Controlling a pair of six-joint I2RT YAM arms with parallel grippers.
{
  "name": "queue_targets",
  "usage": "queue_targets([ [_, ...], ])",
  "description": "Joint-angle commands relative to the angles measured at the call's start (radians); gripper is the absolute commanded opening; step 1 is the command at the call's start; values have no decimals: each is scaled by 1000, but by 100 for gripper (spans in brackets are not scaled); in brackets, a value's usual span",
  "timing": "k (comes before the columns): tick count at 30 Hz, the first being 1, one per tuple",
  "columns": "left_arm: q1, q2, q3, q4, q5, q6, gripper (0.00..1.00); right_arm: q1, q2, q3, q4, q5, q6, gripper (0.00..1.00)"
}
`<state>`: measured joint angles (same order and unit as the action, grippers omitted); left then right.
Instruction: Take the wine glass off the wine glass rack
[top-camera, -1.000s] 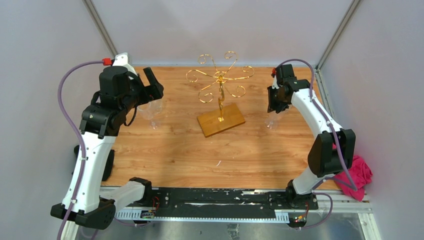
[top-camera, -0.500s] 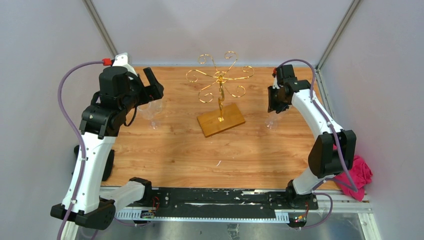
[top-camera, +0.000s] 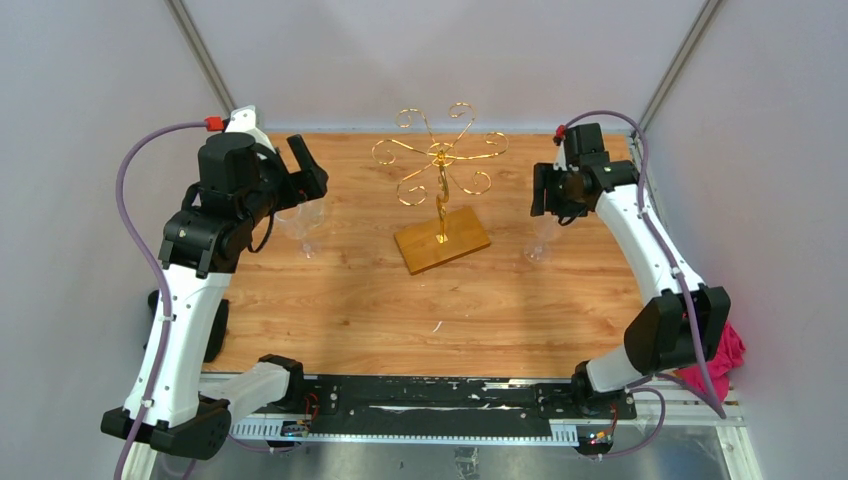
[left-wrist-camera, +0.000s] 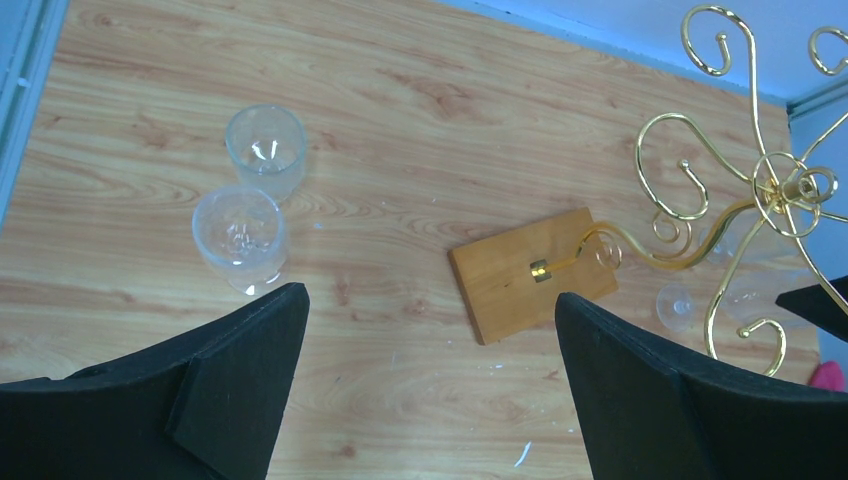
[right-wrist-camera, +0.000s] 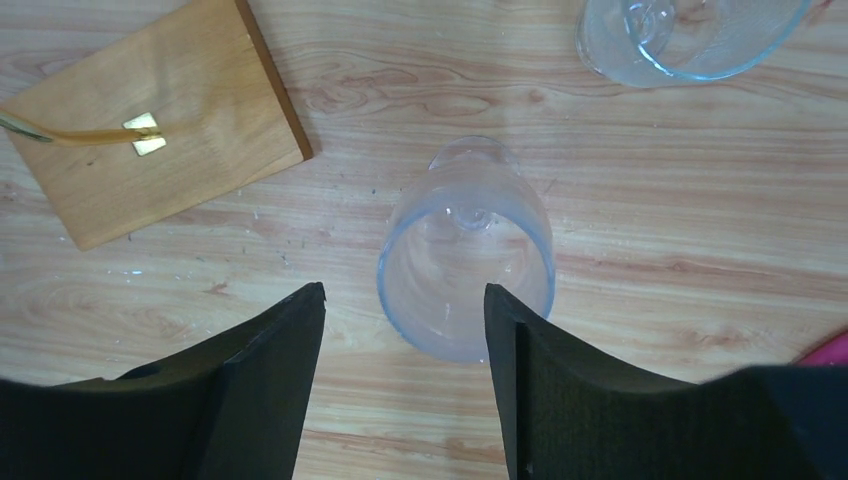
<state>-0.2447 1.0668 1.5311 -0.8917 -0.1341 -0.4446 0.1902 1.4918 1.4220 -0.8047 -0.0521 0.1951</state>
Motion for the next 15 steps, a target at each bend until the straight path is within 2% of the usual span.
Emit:
queue_targets([
  [1, -5, -2, 3, 20, 2, 7, 100, 14, -72, 54, -60, -5, 3, 65],
  [8, -5, -20, -11, 41, 9, 10, 100, 14, -166, 72, -76, 49, 14, 66],
  [15, -5, -57, -32, 53, -5, 14, 100, 14, -319, 49, -18, 192, 30, 68],
])
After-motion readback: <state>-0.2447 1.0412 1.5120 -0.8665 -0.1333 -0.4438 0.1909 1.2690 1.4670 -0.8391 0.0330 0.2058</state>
